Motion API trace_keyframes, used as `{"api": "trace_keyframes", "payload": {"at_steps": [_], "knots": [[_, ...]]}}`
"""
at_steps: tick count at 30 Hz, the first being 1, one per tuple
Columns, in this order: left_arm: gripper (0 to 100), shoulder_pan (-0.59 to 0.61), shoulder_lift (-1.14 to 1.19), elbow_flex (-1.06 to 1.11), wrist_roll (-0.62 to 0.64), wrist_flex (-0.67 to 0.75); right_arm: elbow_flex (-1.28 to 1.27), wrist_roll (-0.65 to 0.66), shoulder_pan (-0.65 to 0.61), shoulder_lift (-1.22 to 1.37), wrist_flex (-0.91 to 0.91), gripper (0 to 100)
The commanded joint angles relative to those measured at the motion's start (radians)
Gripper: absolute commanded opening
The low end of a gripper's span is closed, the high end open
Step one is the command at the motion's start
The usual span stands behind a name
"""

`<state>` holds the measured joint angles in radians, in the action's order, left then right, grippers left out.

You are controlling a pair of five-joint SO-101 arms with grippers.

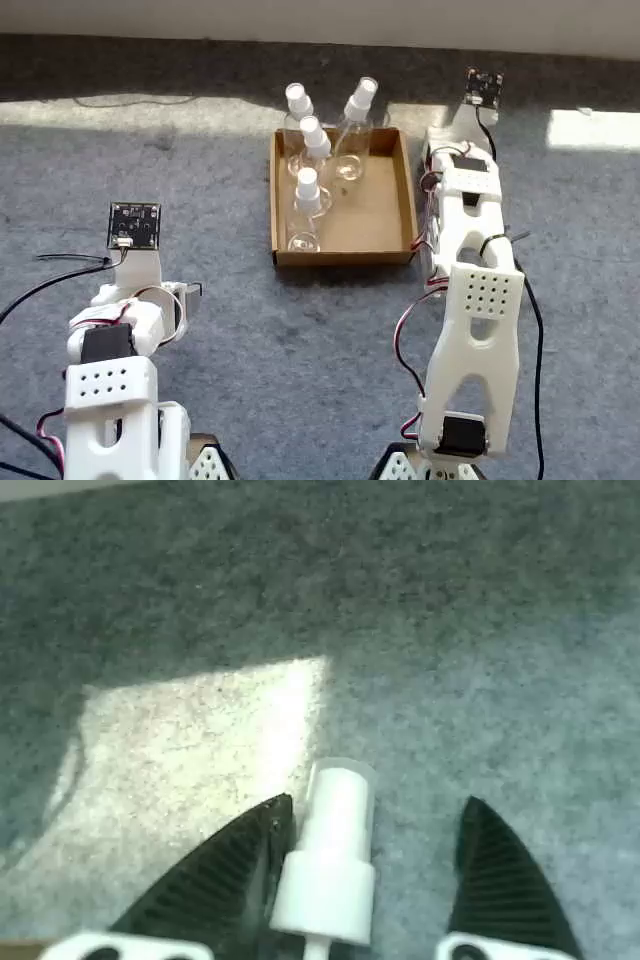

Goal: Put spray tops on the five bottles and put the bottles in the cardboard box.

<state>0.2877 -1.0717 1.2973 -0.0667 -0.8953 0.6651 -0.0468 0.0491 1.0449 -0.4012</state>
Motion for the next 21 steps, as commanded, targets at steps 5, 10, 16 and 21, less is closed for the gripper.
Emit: {"api": "trace_keyframes", "payload": {"at_steps": [5, 10, 16, 21], "knots": [[25, -0.022, -0.013, -0.005, 0.003, 0.018, 0.133, -0.003, 0.048, -0.025, -0.275, 0.9], [25, -0.022, -0.013, -0.005, 0.003, 0.018, 0.314, -0.009, 0.071, -0.084, -0.483, 0.5], [25, -0.022, -0.013, -0.005, 0.003, 0.018, 0.711, -0.009, 0.065, -0.173, -0.786, 0.5], [25, -0.022, -0.013, -0.005, 0.003, 0.017, 1.115, -0.003, 0.022, -0.214, -0.932, 0.5]]}}
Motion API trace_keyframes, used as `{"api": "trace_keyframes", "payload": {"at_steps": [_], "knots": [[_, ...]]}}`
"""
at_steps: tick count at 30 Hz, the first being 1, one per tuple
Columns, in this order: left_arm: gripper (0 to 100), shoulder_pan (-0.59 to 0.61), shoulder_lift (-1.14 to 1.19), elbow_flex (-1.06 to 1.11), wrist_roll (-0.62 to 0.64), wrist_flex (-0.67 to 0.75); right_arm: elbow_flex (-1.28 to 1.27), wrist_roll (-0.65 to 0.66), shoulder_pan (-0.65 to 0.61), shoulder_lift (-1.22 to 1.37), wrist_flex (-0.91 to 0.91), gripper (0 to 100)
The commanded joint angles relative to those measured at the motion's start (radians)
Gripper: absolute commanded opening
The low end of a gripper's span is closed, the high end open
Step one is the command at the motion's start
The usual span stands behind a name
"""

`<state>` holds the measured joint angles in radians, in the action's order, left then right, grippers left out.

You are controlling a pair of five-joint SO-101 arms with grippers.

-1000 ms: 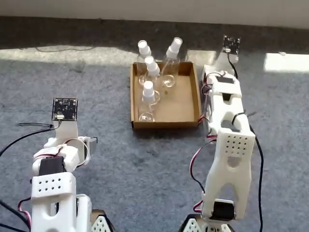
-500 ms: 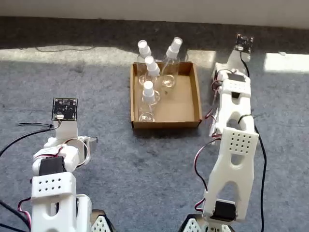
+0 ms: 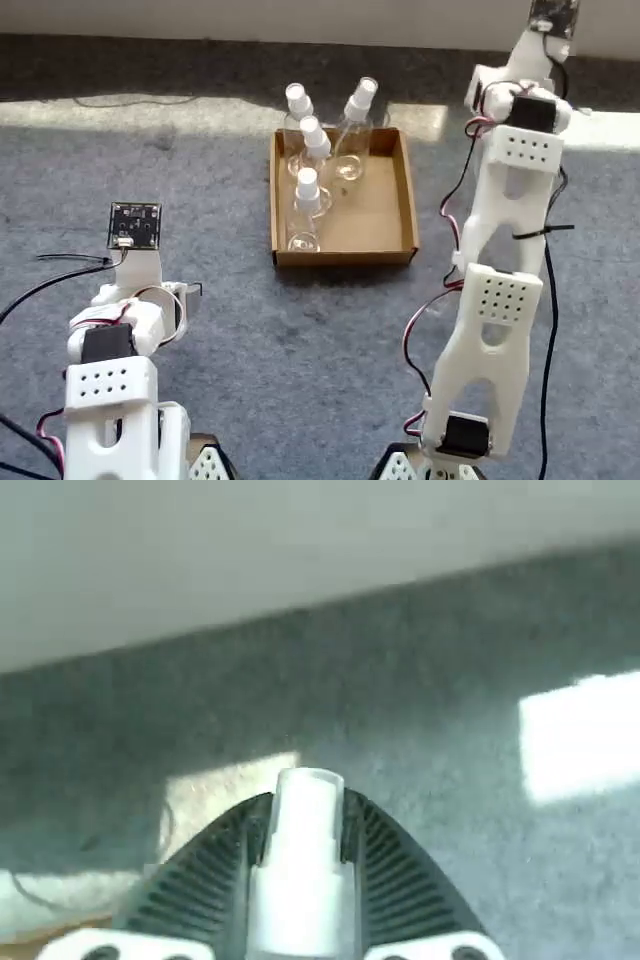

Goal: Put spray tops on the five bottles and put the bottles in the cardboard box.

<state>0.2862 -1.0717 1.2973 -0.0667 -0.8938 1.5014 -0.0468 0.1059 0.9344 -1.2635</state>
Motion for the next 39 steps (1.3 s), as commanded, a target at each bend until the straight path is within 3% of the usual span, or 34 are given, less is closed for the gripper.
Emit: {"api": "trace_keyframes", "payload": {"at_steps": [1, 8, 12, 15, 20, 29, 34, 39], "knots": [[25, -0.021, -0.013, -0.005, 0.003, 0.014, 0.332, -0.003, -0.045, -0.128, -0.088, 0.5], [25, -0.021, -0.013, -0.004, 0.003, 0.012, 0.252, -0.005, -0.054, -0.320, -0.294, 0.5], [25, -0.021, -0.013, -0.004, 0.003, 0.012, 0.249, -0.003, -0.097, -0.447, -0.512, 0.5], [25, -0.021, -0.013, -0.004, 0.003, 0.012, 0.163, -0.003, -0.096, -0.524, -0.506, 0.5], [25, -0.021, -0.013, -0.004, 0.003, 0.011, -0.252, 0.002, -0.110, -0.650, -0.504, 0.5], [25, -0.019, -0.012, -0.005, 0.003, 0.011, -1.254, 0.259, -0.277, -1.191, -0.466, 0.5], [25, -0.015, -0.012, -0.007, 0.003, 0.011, -1.718, 0.281, -0.394, -1.483, -0.312, 0.5], [25, -0.013, -0.012, -0.010, 0.003, 0.011, -2.143, 0.278, -0.621, -1.584, -0.047, 0.5]]}}
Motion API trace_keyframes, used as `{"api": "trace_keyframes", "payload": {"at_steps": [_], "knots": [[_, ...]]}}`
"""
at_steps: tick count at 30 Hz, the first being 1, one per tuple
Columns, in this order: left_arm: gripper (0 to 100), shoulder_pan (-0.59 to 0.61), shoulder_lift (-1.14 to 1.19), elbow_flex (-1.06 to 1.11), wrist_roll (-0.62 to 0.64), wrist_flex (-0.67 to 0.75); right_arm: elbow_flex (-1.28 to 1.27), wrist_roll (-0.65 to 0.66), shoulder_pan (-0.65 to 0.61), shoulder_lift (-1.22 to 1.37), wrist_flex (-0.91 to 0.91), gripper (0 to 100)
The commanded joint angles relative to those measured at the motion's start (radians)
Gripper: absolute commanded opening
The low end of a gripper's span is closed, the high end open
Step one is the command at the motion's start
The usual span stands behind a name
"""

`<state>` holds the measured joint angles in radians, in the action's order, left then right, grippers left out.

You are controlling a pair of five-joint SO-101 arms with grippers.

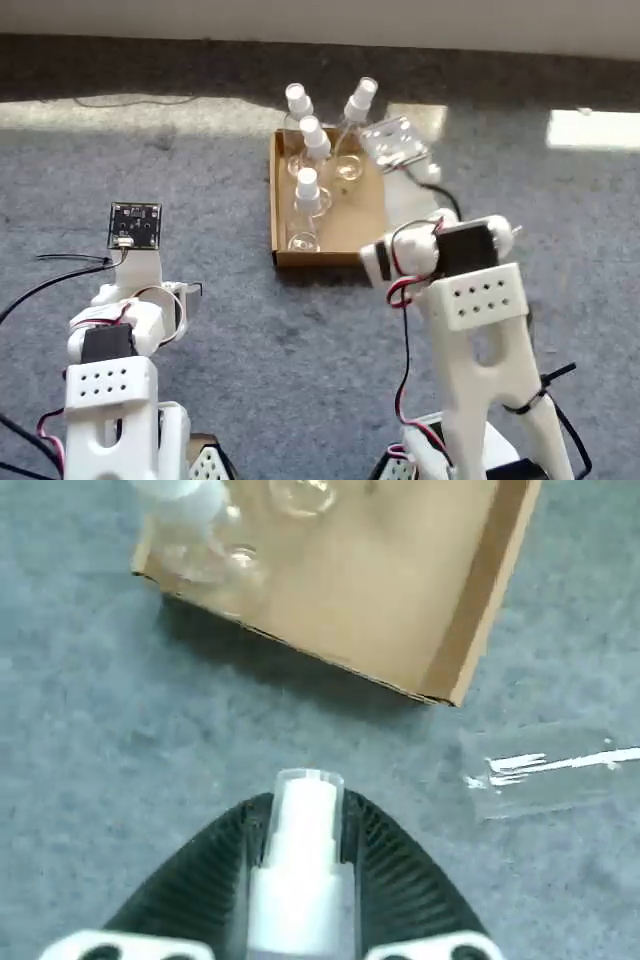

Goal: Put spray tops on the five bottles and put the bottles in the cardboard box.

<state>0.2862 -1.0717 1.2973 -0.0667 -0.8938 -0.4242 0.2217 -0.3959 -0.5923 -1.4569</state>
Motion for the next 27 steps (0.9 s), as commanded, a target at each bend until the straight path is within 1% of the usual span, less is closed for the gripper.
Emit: {"api": "trace_keyframes", "payload": {"at_steps": [1, 3, 5, 9, 13, 15, 17, 21, 25, 27], "knots": [[25, -0.013, -0.012, -0.010, 0.003, 0.011, -0.286, -0.006, -0.165, -0.048, 0.206, 0.5], [25, -0.013, -0.012, -0.010, 0.003, 0.011, -0.389, -0.068, -0.236, -0.018, 0.338, 0.5], [25, -0.013, -0.012, -0.010, 0.003, 0.011, -0.420, -0.124, -0.291, 0.025, 0.476, 0.5], [25, -0.013, -0.012, -0.008, 0.003, 0.012, -0.423, -0.201, -0.354, 0.140, 0.674, 0.5], [25, -0.013, -0.012, -0.008, 0.003, 0.012, -0.386, -0.236, -0.398, 0.263, 0.843, 1.0], [25, -0.013, -0.012, -0.007, 0.003, 0.012, -0.357, -0.233, -0.417, 0.326, 0.869, 1.2], [25, -0.013, -0.012, -0.007, 0.003, 0.012, -0.328, -0.233, -0.435, 0.387, 0.869, 3.4], [25, -0.013, -0.012, -0.007, 0.003, 0.014, -0.302, -0.235, -0.452, 0.475, 0.869, 13.8], [25, -0.013, -0.012, -0.007, 0.003, 0.014, -0.278, -0.235, -0.444, 0.476, 0.863, 23.1], [25, -0.013, -0.012, -0.007, 0.003, 0.014, -0.268, -0.235, -0.444, 0.460, 0.829, 27.5]]}}
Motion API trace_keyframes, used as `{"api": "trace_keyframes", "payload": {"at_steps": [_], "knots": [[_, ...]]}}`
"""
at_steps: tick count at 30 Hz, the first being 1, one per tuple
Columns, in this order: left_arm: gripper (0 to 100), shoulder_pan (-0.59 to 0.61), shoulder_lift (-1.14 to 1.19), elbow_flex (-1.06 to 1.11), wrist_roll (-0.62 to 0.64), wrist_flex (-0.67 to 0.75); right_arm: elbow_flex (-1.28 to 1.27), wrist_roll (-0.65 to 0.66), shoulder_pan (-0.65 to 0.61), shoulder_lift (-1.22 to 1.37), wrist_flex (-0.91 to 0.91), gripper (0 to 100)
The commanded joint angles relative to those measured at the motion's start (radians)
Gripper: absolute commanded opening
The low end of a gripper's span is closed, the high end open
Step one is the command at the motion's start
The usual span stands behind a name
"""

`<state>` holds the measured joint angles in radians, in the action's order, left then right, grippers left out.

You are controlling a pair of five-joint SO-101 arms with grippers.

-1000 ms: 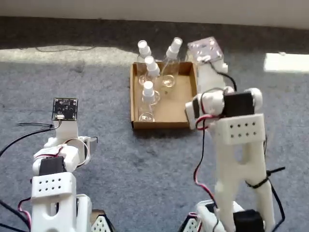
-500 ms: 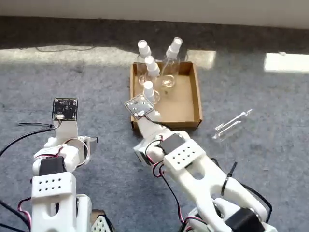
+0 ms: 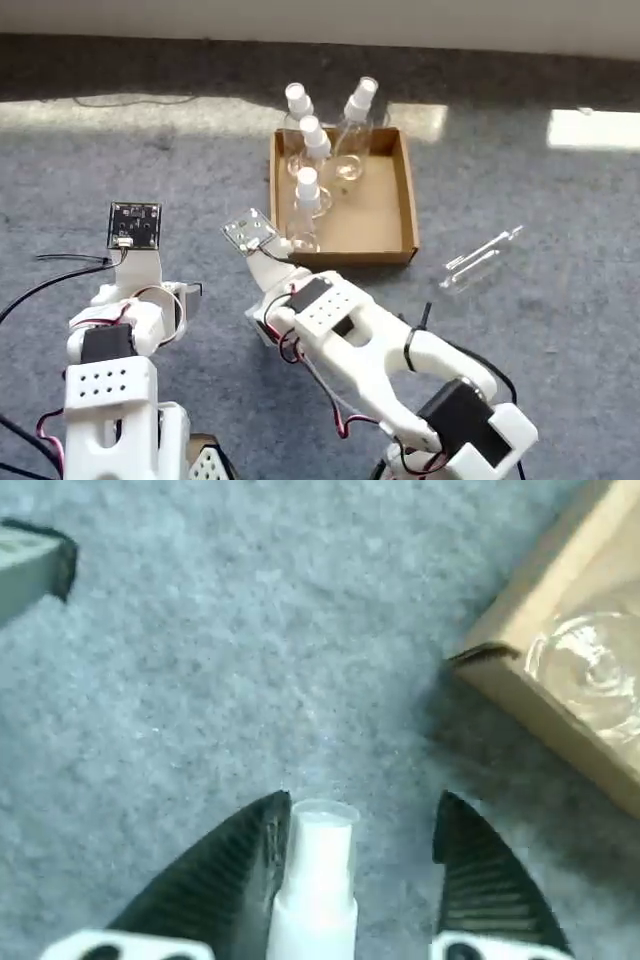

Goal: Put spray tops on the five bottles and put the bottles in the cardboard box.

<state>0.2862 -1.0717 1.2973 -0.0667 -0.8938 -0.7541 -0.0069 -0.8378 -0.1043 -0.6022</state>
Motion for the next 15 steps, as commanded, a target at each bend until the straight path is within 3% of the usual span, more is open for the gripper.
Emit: {"api": "trace_keyframes", "payload": {"at_steps": [1, 7, 12, 15], "knots": [[25, -0.013, -0.012, -0.007, 0.003, 0.012, 0.070, -0.006, -0.004, -0.039, -0.050, 29.6], [25, -0.015, -0.012, -0.007, 0.003, 0.011, 0.240, -0.002, 0.099, -0.183, -0.409, 34.6], [25, -0.018, -0.012, -0.007, 0.003, 0.011, 0.487, -0.002, 0.446, -0.283, -0.731, 34.6], [25, -0.018, -0.012, -0.007, 0.003, 0.011, 0.601, -0.005, 0.691, -0.283, -0.799, 34.6]]}}
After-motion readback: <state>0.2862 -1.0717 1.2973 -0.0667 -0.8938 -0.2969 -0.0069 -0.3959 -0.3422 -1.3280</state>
